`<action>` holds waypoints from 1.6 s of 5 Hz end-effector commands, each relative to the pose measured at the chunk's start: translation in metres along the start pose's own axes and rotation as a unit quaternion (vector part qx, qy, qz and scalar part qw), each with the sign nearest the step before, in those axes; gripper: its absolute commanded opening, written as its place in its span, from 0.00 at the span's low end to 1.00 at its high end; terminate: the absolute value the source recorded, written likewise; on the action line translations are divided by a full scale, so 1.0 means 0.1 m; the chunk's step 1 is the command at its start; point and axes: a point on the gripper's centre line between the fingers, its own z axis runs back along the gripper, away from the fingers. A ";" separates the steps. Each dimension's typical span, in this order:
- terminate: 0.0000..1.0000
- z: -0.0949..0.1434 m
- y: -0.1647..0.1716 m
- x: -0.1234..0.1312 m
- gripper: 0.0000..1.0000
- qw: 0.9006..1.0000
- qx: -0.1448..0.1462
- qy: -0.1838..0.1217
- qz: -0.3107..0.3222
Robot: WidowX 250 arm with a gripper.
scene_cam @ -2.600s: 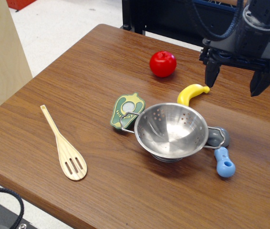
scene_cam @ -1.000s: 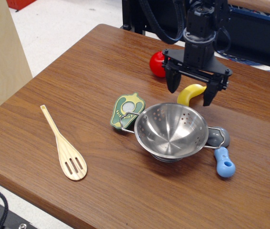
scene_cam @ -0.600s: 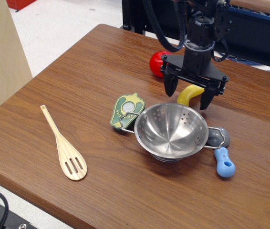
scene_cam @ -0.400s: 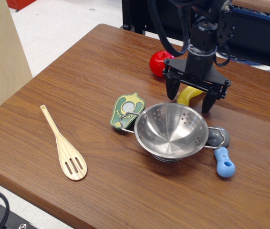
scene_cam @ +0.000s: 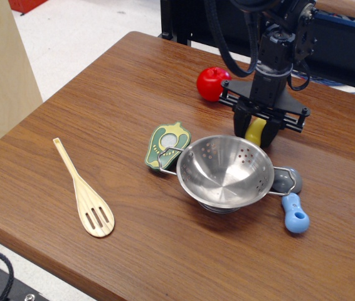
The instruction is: Put banana in colander
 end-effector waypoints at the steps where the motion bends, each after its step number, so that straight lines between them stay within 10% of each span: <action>1: 0.00 0.35 -0.11 0.10 0.00 0.998 -0.018 -0.059 0.027; 4: 0.00 0.87 0.00 -0.42 0.00 0.996 -0.068 -0.063 -0.015; 6: 0.00 0.69 0.20 -0.78 0.00 0.997 -0.013 -0.049 -0.065; 7: 0.00 0.67 0.19 -0.80 1.00 0.997 0.004 -0.042 -0.059; 8: 0.00 0.80 0.18 -0.72 1.00 0.997 0.004 -0.069 -0.023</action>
